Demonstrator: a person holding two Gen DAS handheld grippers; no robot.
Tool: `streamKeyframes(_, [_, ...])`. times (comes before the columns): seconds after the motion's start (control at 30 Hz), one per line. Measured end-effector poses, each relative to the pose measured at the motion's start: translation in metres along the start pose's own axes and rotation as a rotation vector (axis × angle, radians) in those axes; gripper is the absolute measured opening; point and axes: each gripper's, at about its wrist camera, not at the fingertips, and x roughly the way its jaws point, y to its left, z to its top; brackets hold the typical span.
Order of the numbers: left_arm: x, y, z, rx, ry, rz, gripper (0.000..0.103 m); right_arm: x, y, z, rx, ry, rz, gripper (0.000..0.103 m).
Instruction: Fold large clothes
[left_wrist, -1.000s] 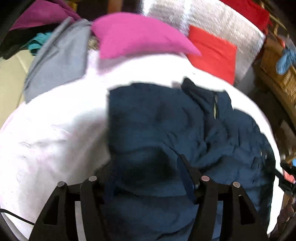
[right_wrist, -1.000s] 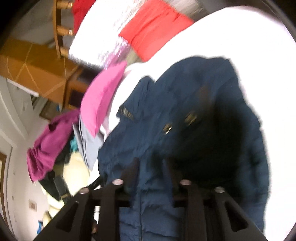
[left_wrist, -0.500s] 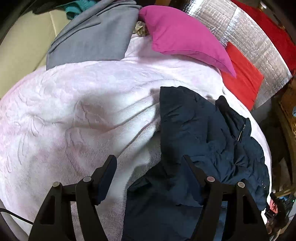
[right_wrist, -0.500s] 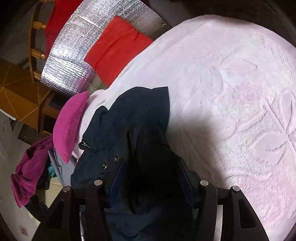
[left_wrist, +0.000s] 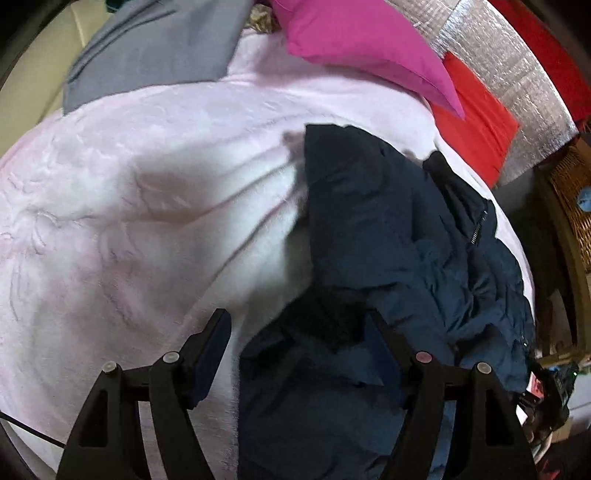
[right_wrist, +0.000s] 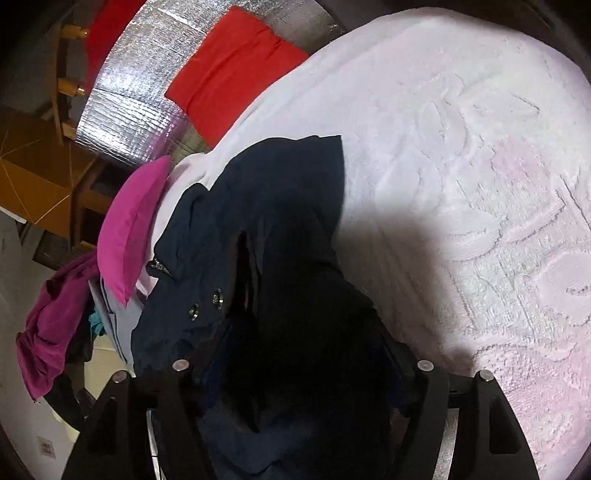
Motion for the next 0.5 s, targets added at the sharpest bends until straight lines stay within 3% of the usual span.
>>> streamKeyframes(0.17, [0.005,-0.011,-0.004,0.022,0.002,-0.057,0.075,-0.001,-0.003,-0.002,-0.018,0.001,0.021,0.074])
streamKeyframes(0.33, [0.009,-0.024,-0.006,0.081,-0.051,-0.037,0.075,0.001,0.008,-0.007,-0.074,0.013,0.016,0.039])
streamKeyframes(0.5, [0.015,-0.028,0.001,0.115,-0.087,-0.024,0.062,-0.005,0.022,-0.015,-0.138,-0.008,0.002,0.027])
